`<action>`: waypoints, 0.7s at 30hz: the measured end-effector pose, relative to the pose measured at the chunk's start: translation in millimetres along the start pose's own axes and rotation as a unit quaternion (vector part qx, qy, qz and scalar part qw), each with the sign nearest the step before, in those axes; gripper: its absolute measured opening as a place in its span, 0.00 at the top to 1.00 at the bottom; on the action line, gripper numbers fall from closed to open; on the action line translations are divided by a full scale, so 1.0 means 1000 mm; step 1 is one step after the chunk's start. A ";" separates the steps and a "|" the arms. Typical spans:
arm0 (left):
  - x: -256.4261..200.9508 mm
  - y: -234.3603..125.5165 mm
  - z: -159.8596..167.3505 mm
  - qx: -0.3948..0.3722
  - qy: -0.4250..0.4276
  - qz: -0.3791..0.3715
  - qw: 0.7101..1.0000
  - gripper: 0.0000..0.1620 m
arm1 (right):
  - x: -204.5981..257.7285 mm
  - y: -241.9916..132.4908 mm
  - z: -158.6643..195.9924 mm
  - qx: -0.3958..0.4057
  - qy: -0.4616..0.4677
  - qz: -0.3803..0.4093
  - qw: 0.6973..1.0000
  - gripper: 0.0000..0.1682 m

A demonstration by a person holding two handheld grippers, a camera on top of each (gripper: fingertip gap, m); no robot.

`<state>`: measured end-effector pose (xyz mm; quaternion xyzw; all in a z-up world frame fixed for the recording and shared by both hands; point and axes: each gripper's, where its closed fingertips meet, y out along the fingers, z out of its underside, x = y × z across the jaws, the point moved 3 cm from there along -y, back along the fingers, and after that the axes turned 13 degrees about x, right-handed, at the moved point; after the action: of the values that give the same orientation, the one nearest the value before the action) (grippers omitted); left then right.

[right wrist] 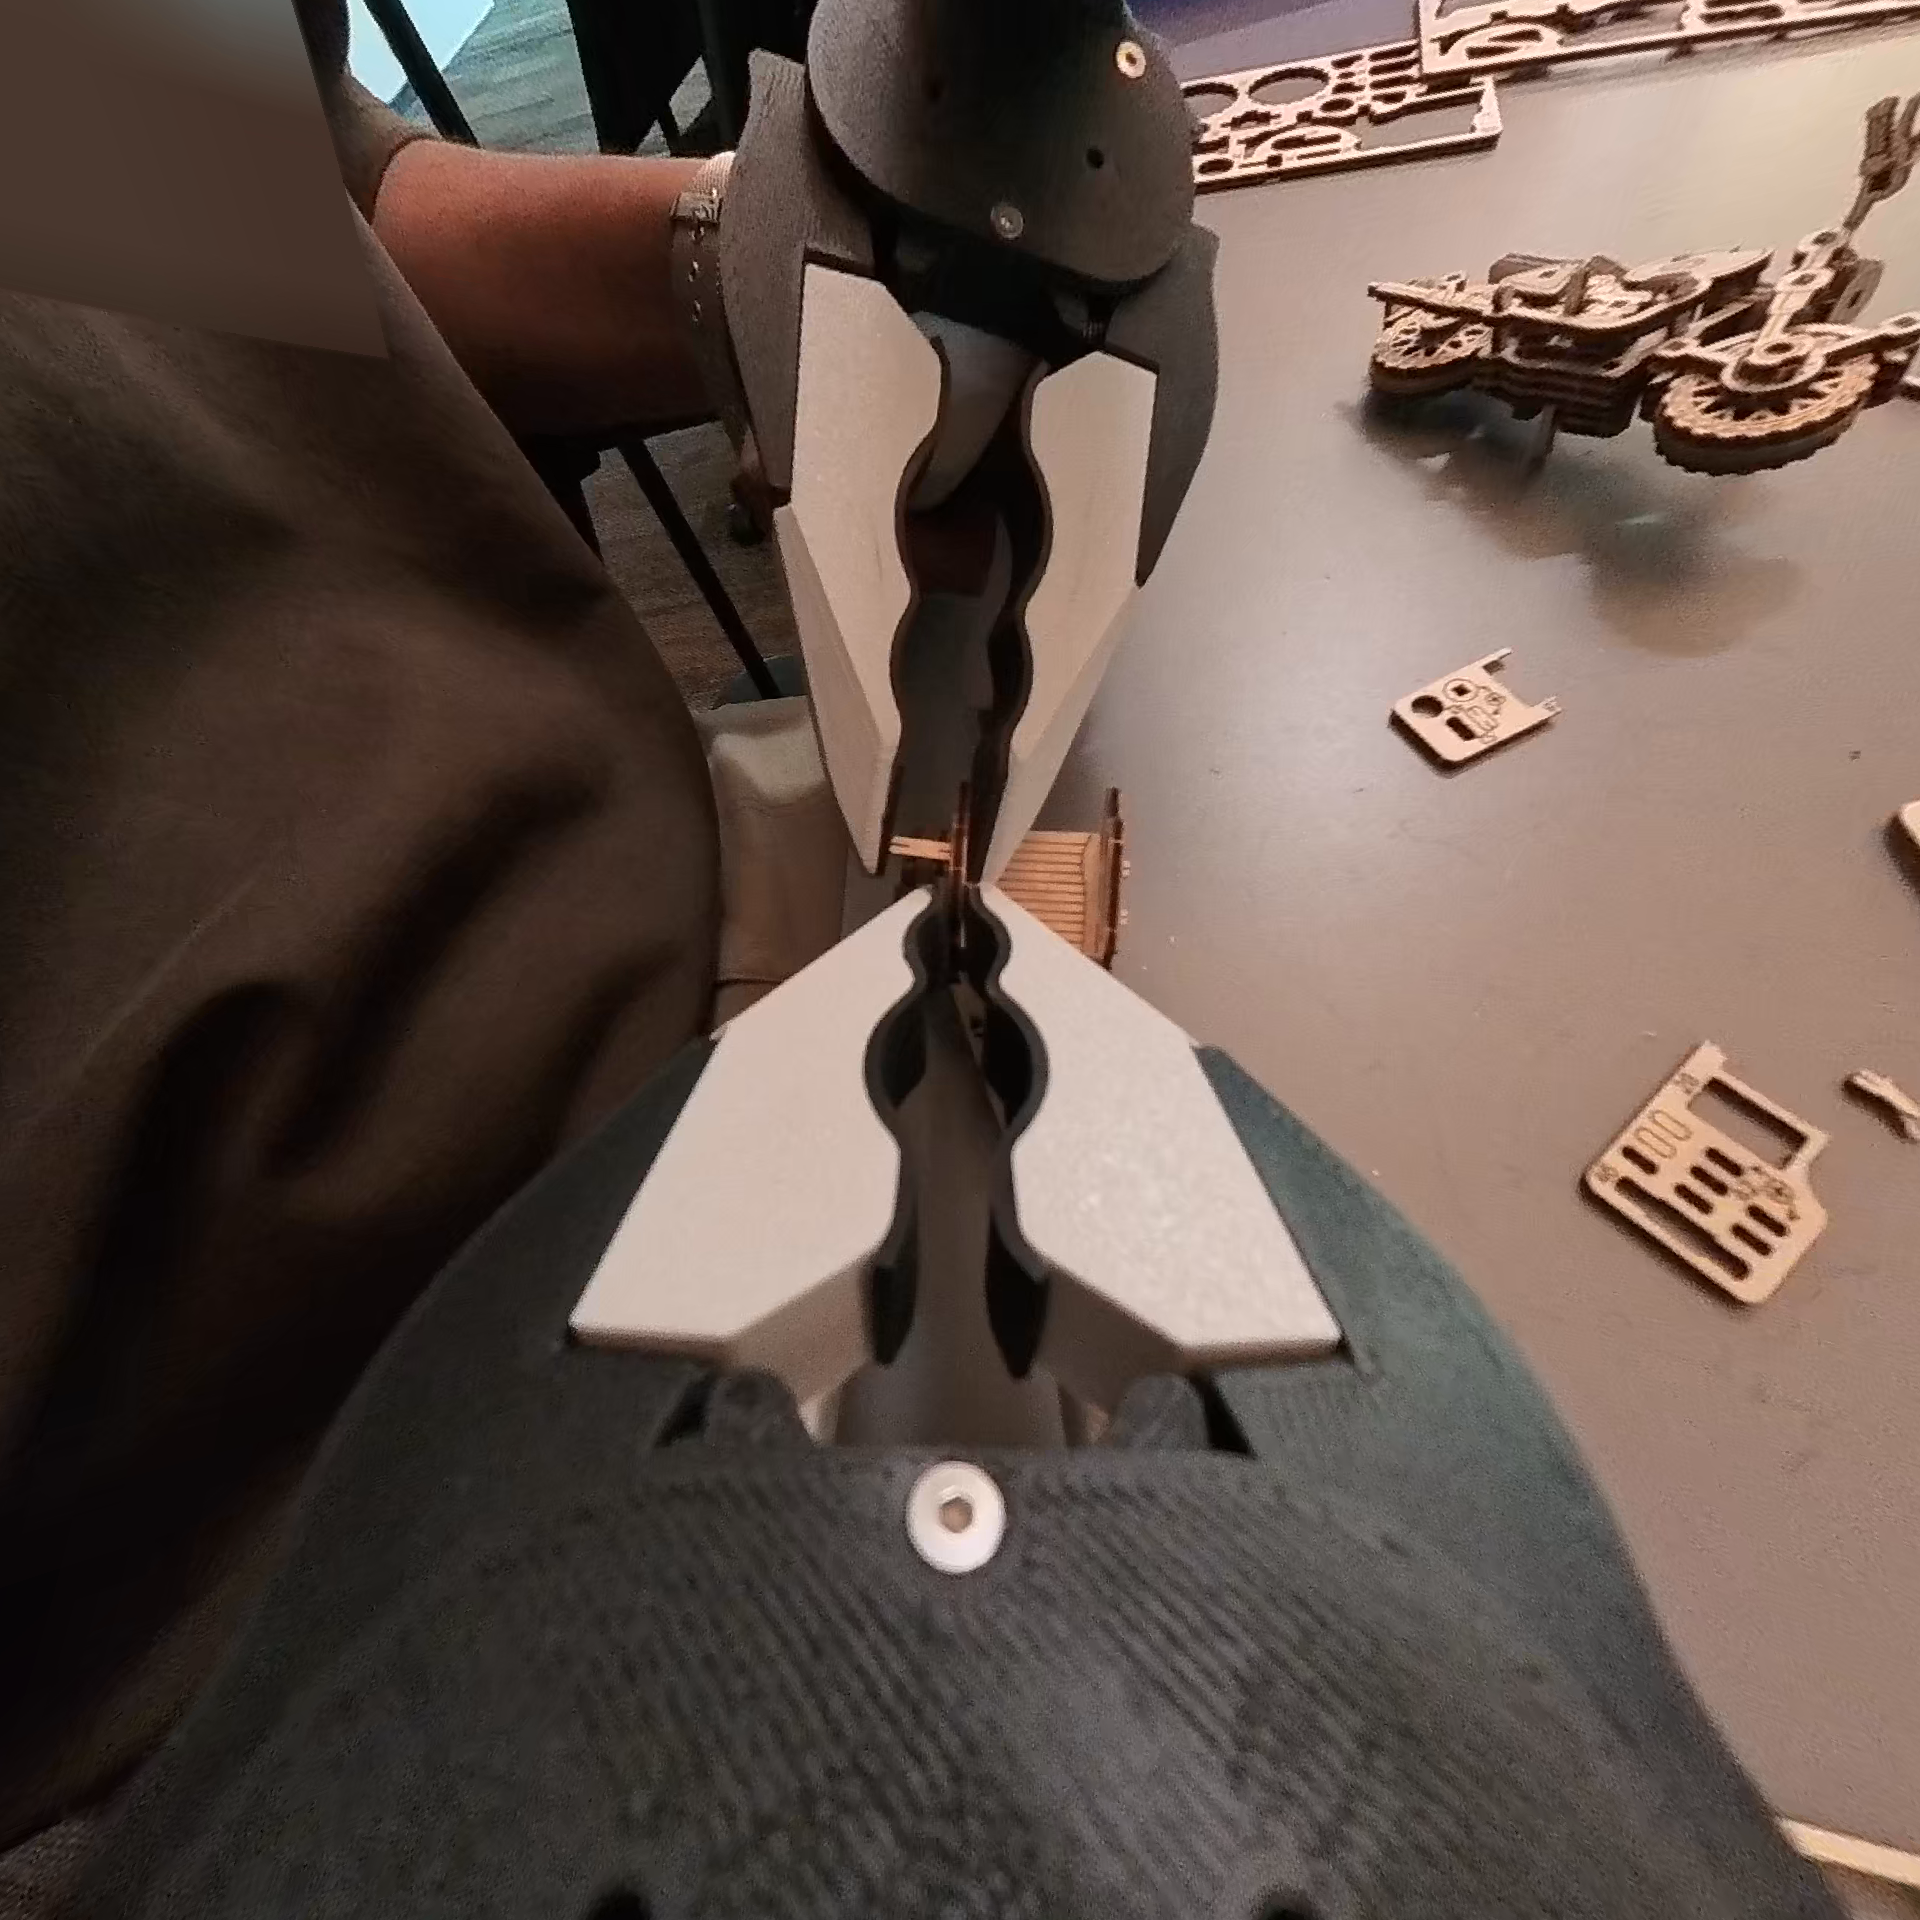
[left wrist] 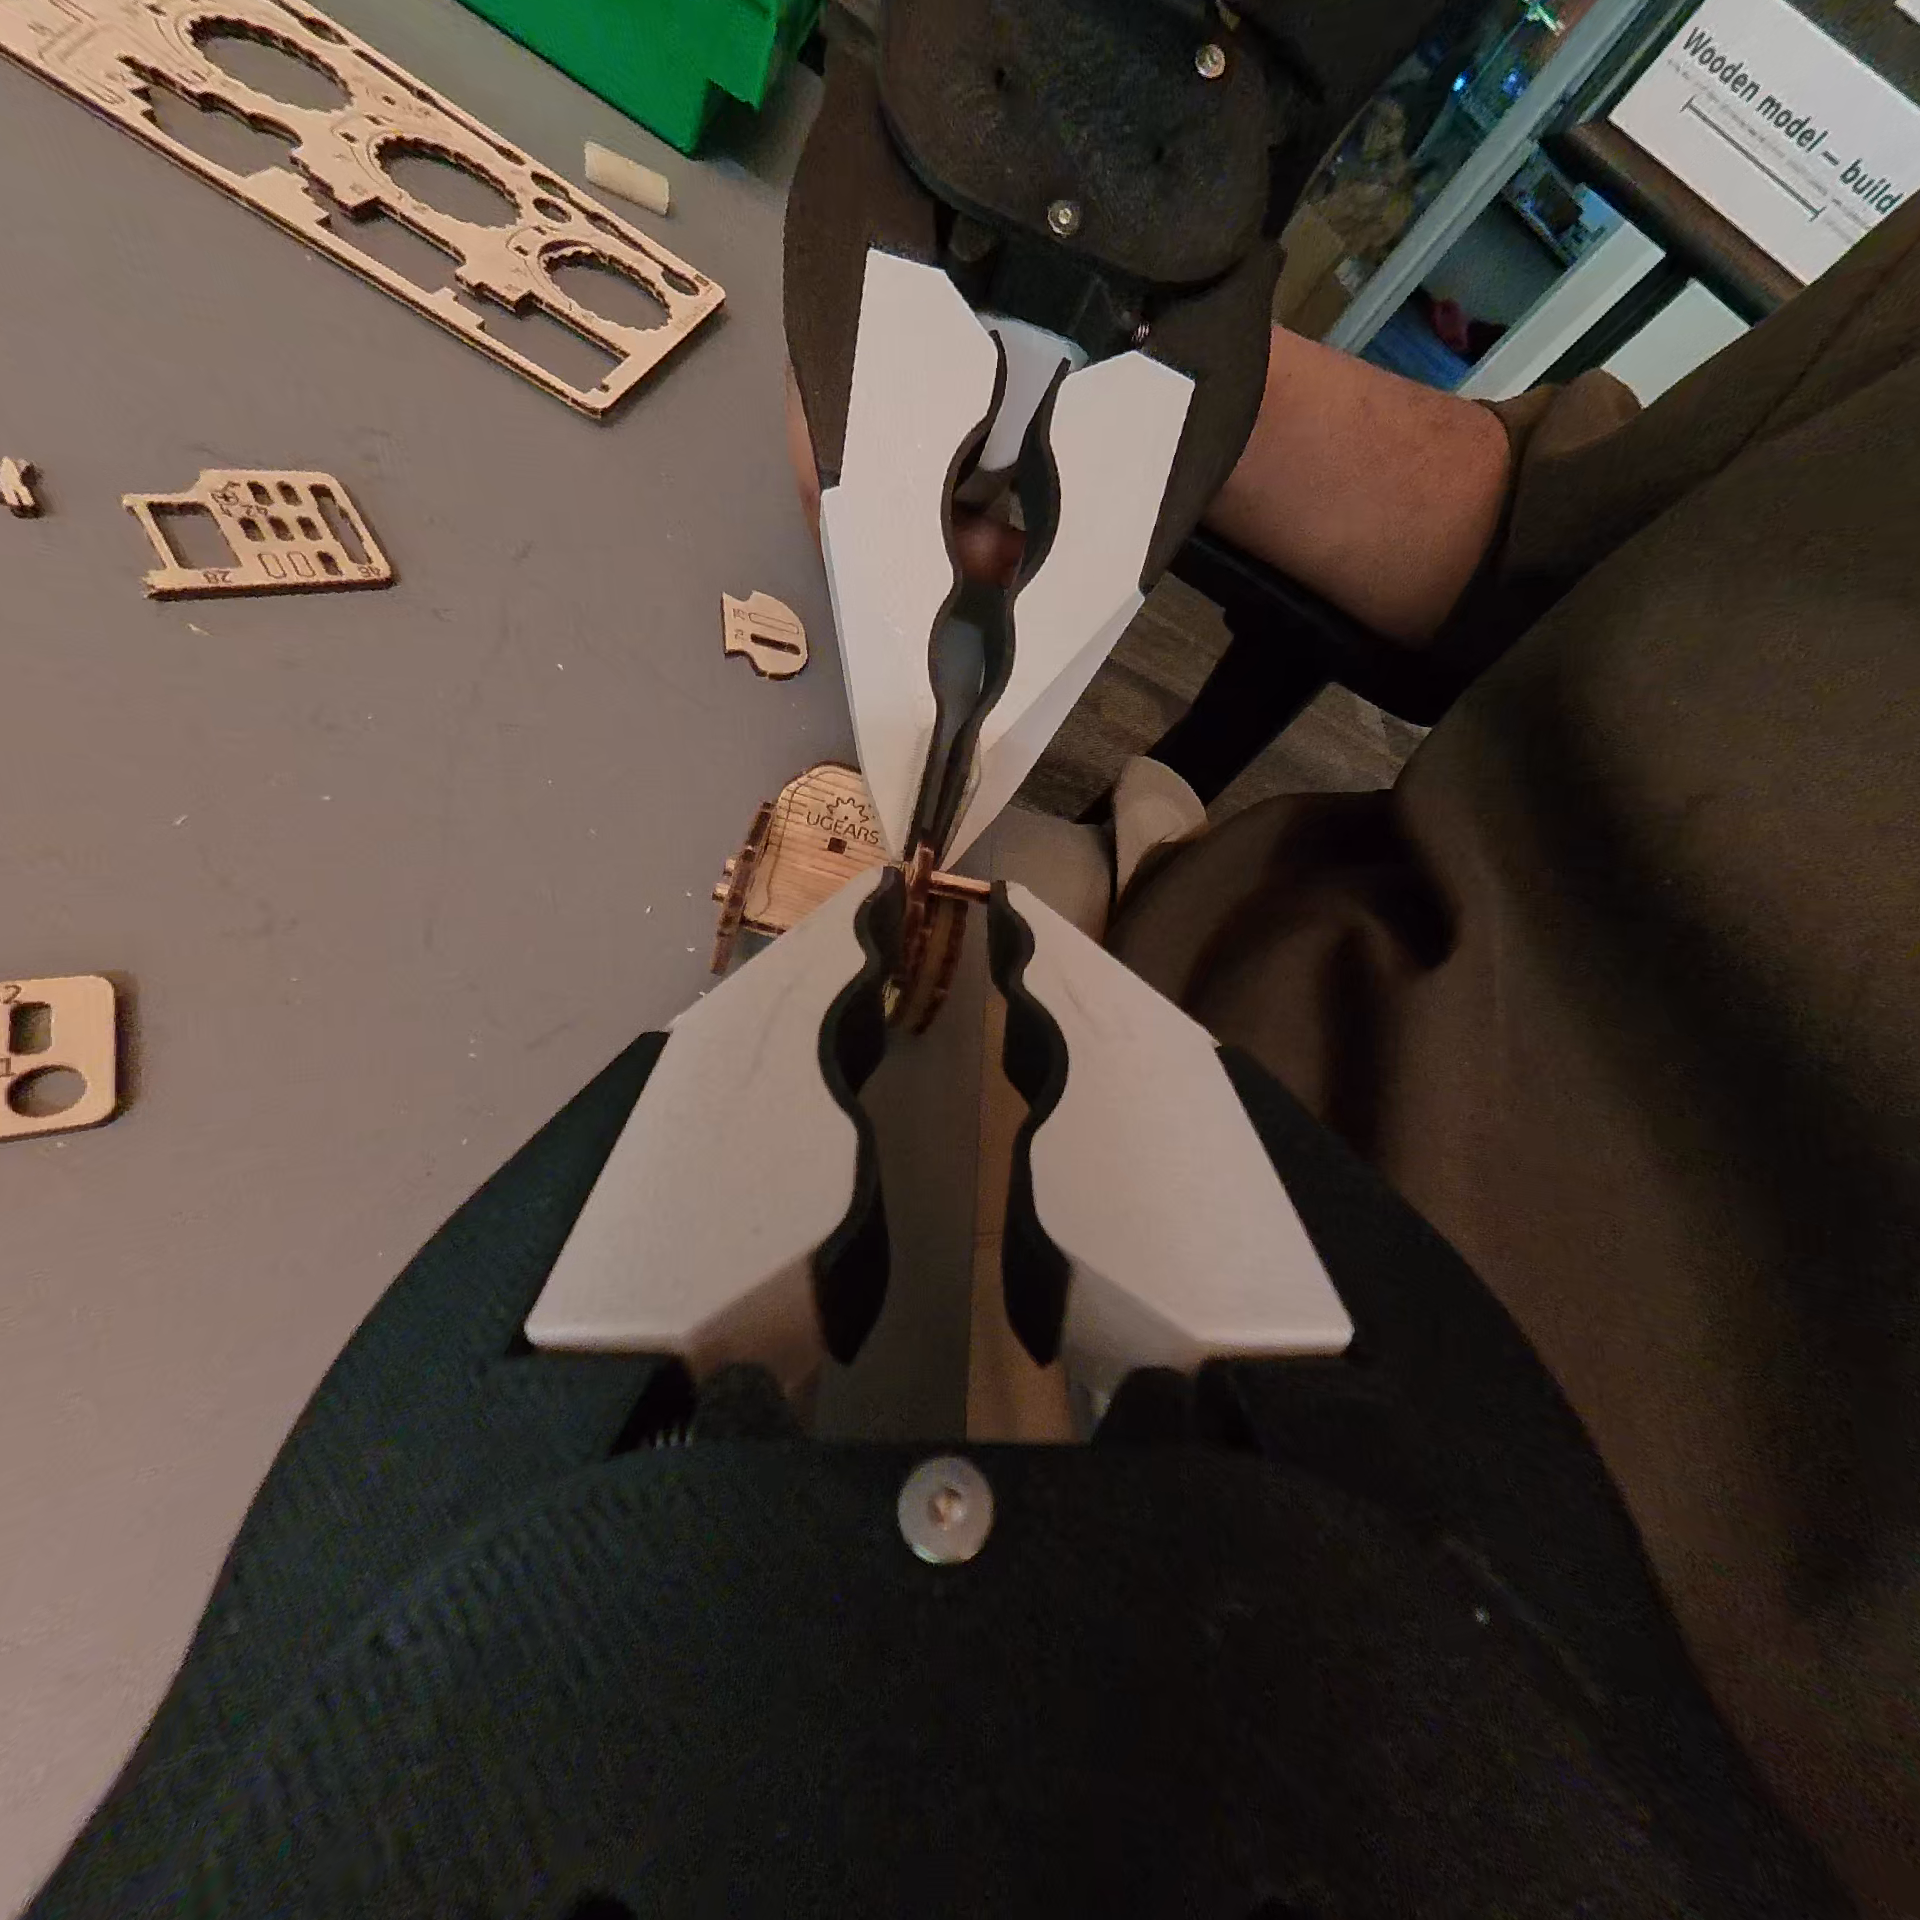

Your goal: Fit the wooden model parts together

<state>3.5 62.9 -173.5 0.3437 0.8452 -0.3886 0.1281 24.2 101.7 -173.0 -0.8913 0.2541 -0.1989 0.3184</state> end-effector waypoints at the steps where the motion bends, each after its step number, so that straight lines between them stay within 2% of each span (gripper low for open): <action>1: 0.000 0.000 0.000 0.000 0.001 -0.002 1.000 0.92 | 0.000 0.000 0.000 0.000 0.000 0.000 1.000 0.99; 14: 0.001 0.001 0.000 0.008 0.026 -0.031 0.999 0.92 | 0.000 0.000 0.000 0.002 0.005 0.003 1.000 0.99; 21: 0.001 0.001 0.001 0.009 0.019 -0.017 1.000 0.92 | -0.001 0.000 0.000 0.000 0.007 0.002 1.000 0.99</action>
<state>3.5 63.0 -174.6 0.3377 0.8499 -0.3915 0.1019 23.4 101.9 -173.1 -0.8895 0.2580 -0.2046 0.3169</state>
